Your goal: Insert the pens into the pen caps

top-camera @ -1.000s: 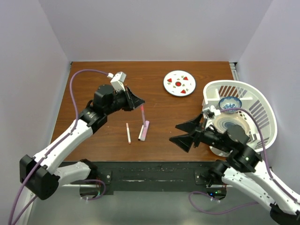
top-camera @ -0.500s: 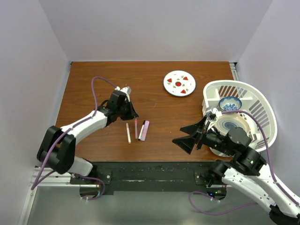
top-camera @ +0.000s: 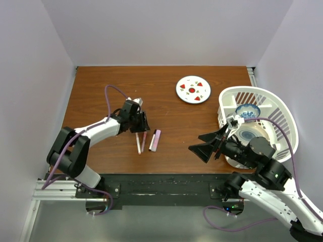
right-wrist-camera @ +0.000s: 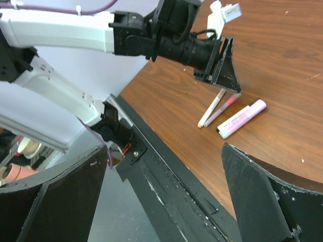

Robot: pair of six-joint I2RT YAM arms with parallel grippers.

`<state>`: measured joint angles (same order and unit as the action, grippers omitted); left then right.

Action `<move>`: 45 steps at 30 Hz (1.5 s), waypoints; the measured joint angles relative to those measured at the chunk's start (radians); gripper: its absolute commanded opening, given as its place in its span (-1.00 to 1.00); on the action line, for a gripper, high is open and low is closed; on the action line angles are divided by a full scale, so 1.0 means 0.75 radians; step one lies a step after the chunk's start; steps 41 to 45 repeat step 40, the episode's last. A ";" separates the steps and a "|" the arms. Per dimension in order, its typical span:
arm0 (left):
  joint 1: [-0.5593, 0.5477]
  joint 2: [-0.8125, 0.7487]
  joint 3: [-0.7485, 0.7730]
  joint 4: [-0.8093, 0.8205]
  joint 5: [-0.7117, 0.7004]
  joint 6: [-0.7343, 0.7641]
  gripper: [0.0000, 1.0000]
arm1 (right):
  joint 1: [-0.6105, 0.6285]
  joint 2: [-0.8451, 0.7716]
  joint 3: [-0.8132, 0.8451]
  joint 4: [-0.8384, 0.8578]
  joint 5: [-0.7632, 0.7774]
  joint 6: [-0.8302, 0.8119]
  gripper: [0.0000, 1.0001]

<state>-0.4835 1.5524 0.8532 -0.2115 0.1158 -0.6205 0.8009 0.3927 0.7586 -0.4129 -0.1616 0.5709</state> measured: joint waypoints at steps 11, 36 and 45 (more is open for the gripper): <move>0.001 -0.548 0.056 -0.113 0.065 0.124 0.94 | 0.001 -0.005 0.139 -0.188 0.162 0.064 0.97; 0.001 -1.289 -0.149 0.059 0.500 0.141 0.99 | 0.000 0.035 0.278 -0.483 0.557 0.162 0.97; 0.001 -1.289 -0.152 0.078 0.508 0.139 0.99 | 0.000 0.035 0.278 -0.497 0.575 0.161 0.97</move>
